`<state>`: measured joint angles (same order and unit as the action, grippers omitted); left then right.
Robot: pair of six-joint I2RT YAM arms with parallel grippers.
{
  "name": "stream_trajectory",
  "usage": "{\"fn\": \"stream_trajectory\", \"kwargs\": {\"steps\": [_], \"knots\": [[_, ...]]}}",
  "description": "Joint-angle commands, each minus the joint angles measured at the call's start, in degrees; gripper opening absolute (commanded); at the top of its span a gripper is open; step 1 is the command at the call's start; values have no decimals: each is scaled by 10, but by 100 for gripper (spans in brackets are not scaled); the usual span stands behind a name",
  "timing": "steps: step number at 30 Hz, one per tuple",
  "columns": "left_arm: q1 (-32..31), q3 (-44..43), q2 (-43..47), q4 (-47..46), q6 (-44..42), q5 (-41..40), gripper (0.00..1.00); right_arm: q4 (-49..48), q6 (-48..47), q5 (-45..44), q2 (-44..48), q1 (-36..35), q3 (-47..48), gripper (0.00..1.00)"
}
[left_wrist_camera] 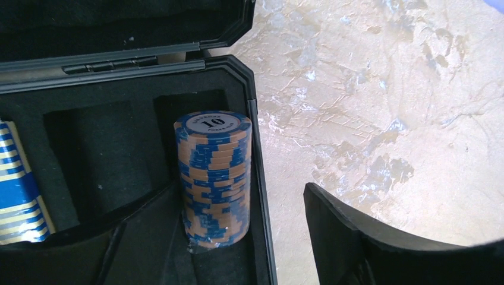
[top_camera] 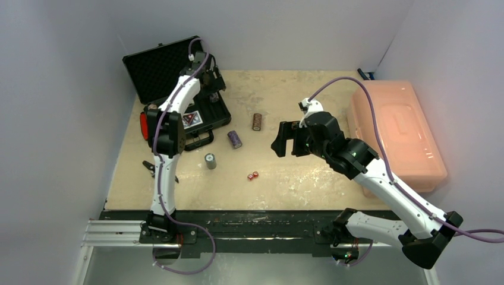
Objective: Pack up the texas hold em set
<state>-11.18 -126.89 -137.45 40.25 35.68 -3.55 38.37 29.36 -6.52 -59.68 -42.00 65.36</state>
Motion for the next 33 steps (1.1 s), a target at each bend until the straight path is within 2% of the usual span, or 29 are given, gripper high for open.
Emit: {"fn": "stream_trajectory", "kwargs": {"steps": [1,5,10,17,25,33], "knots": [[10,1,74,-26,-26,-18,76,-12,-2,-7,-2,-2,-1,99],[10,54,120,-42,-31,-6,68,-16,0,-4,-3,-1,-5,99],[7,136,171,-73,-29,5,52,-22,2,3,-4,-1,-9,99],[1,149,159,-73,-37,18,31,-22,4,6,-3,-1,-9,99],[0,148,120,-75,-4,33,22,-20,7,2,1,-1,-12,99],[1,120,85,-44,10,21,19,-20,6,-1,-1,-1,-14,99]]}}
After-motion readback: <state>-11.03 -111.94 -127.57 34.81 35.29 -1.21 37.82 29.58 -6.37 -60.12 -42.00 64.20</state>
